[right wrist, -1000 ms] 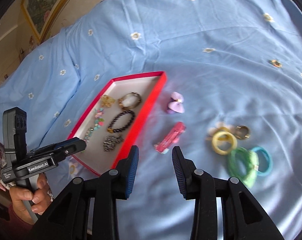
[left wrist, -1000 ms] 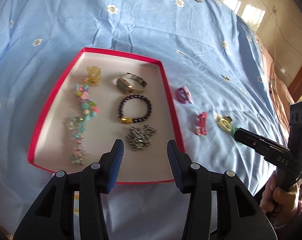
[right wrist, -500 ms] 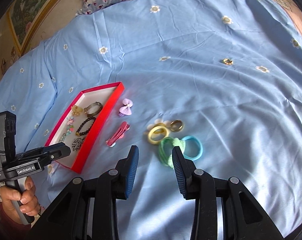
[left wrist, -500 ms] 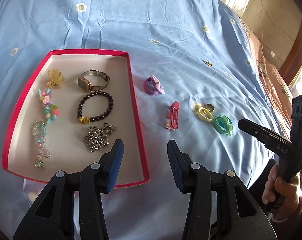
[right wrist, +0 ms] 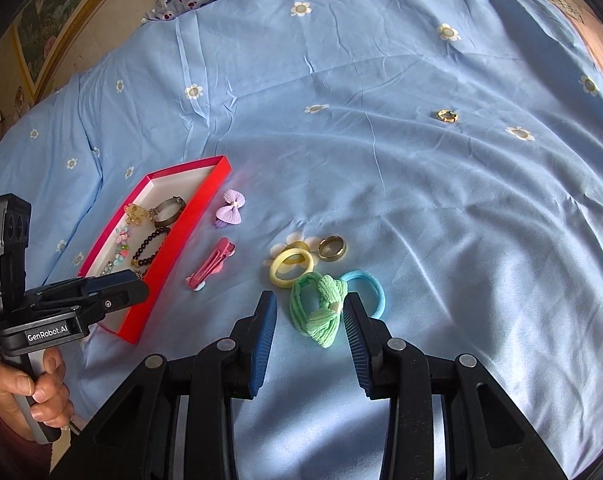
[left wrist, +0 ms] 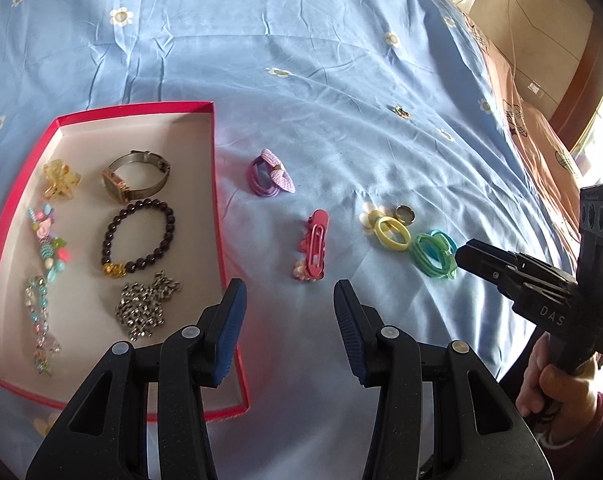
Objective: Organize jewelry
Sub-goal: 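Move both grippers over the pink hair clip and yellow hair tie, then grasp the pink hair clip with the left gripper while the right gripper grasps the yellow hair tie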
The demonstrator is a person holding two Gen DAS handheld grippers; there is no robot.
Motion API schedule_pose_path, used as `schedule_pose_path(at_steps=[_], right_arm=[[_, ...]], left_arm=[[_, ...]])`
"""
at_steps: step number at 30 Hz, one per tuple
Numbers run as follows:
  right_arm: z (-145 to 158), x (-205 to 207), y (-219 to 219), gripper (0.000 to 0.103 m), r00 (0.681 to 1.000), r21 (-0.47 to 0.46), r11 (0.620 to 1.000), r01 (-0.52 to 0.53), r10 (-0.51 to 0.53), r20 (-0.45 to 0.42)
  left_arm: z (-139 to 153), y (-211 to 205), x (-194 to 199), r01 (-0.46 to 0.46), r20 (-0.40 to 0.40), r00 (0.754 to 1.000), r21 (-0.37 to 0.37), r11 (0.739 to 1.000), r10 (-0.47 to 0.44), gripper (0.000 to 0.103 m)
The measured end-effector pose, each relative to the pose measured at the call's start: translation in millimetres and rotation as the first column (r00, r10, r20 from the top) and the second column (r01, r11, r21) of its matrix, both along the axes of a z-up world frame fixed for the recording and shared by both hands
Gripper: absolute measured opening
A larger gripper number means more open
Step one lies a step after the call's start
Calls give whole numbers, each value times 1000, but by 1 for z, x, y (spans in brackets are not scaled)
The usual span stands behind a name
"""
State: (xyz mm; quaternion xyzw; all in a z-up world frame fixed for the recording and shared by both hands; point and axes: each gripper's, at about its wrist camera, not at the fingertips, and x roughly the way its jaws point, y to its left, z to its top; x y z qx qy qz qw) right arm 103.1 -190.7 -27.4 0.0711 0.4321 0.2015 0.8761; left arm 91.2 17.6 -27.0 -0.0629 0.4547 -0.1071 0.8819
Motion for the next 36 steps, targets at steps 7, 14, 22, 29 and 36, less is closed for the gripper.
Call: schedule_pose_path(at_steps=[7,14,22,29,36], right_arm=[[-3,8,0,36,1000,-12,1000,-7,6,-8],[-1,15,6,35,1000,-7,1000,-30,30,-2],[-5,37,26,28,996,-17,996,-87,86,-20],[-15,50,31,26,994,-29,995,-99,98,-46],[-30,58,44,23,987,-67,988,-136,130,-92]], left_arm=[[-8,-11,17,26,-21,999,13,1000,-25,44],[-15,-17,30,43,-35,999,27,999,-42,44],[-24,-23,41,69,-55,996,36,997,-67,44],[-30,-26,47,83,-66,995,39,996,-81,44],[-33,-32,49,112,-66,992,55,992,-108,30]])
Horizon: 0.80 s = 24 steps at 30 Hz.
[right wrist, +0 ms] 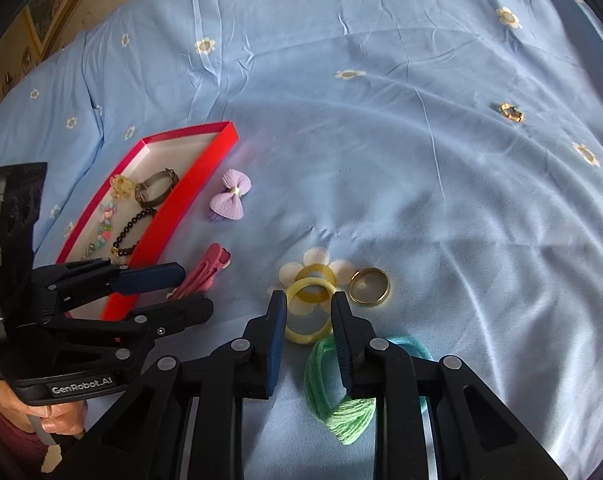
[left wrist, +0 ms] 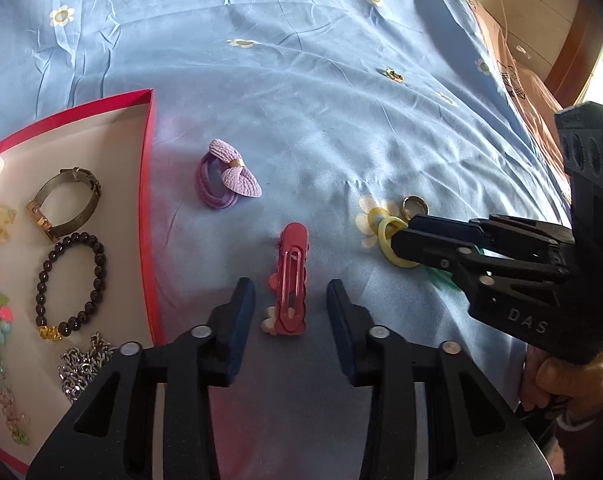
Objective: Organize jewelry
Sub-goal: 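Grasp the pink hair clip with the left gripper while the right gripper grasps the yellow hair tie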
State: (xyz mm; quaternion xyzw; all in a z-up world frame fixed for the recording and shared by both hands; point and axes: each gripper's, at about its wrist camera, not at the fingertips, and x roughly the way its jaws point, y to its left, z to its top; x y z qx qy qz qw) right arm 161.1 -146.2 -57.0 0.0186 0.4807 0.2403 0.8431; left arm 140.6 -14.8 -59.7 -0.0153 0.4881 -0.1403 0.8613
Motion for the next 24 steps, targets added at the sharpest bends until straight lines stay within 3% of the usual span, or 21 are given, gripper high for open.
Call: schedule_pose_path(at_steps=[2,9,11,12,24], right_arm=[[-4,3,-1,21,1000,-3,1000,11,-11,-7],[-6,8,-8,17,999,-4,999,33,-34,-20],[-5,6,-4,11,1000,-17,1000,17,-17,-12],[-5,5,-2,3,1000,-22,1000,9,-10,-9],[24,-12,3,3,998,68,998,10,-14,64]], left_arm=[[0,-1,0,10,3,1000,5,1000,-10,18],[4,4,-4,4,17,1000,-20,1000,-4,18],[7,6,-6,-2,25,1000,-29,1000,3,18],[10,8,-8,-6,31,999,-34,999,7,18],[38,40,-36,-80,90,992,-77,994,87,18]])
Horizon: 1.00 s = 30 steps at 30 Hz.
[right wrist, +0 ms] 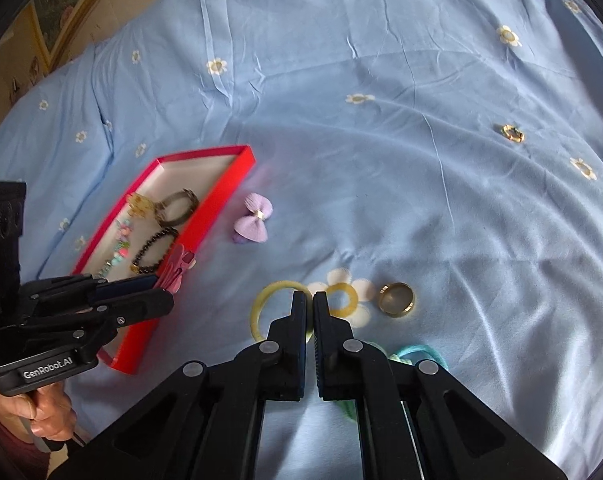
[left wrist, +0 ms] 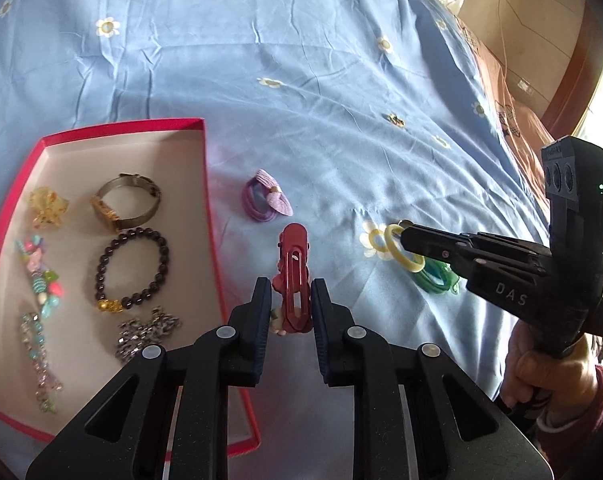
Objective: Organize jewelry
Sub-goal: 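Carry the pink clip and yellow hair tie with both grippers into the red box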
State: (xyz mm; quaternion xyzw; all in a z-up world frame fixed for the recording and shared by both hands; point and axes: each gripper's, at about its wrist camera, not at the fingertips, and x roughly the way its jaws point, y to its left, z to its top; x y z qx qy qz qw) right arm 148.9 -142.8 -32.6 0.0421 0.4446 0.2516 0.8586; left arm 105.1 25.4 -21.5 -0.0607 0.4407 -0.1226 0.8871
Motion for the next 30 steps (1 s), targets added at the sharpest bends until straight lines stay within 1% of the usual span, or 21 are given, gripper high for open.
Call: schedule_pose_path(at_steps=[5,9,19,30], right_arm=[[14,-6,2,3,1000,59,998,-6,5,12],[22,-15,12,3,999,76,997,-25,24,24],[27,-31,50,3,994,93,990,-106,104,23],[29,-46,107,3,974,93,970,-225,223,25]], left_arm=[[9,17,-14,-40,19,999,-10,999,40,18],[11,33,-25,-75,25,997,-21,997,75,18],[12,73,-50,-162,32,986,-35,986,163,18],[6,116,-67,-250,21,968,-41,967,251,18]])
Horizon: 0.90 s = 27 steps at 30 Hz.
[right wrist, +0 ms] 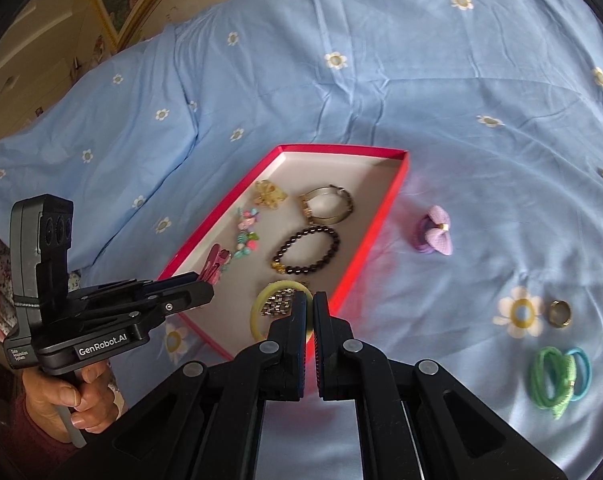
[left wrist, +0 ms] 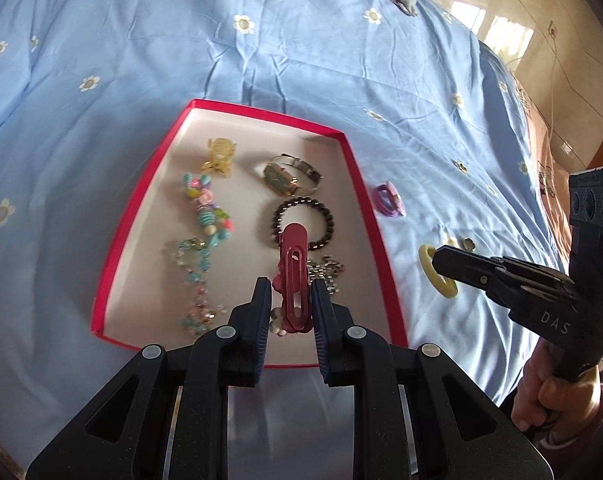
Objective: Organize jewelry
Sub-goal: 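Carry the pink clip and yellow hair tie with both grippers into the red box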
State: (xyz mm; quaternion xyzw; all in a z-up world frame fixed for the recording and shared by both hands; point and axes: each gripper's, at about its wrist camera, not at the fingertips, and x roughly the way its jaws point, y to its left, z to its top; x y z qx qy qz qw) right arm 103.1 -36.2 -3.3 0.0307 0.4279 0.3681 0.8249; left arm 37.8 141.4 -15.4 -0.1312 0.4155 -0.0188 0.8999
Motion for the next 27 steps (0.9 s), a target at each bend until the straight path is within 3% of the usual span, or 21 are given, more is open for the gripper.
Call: schedule_pose_path(at_steps=[13,27], right_arm=[[-12,-4,39,3,997,-20,997,-72,72,-22],[-33,8,59,3,996,-82,993,-88,85,-32]], left_arm=[[-12,37,-6,-77,-31,997,8,997,77,18],[-29,50,4,-100,-72,992,34,994,102,18]])
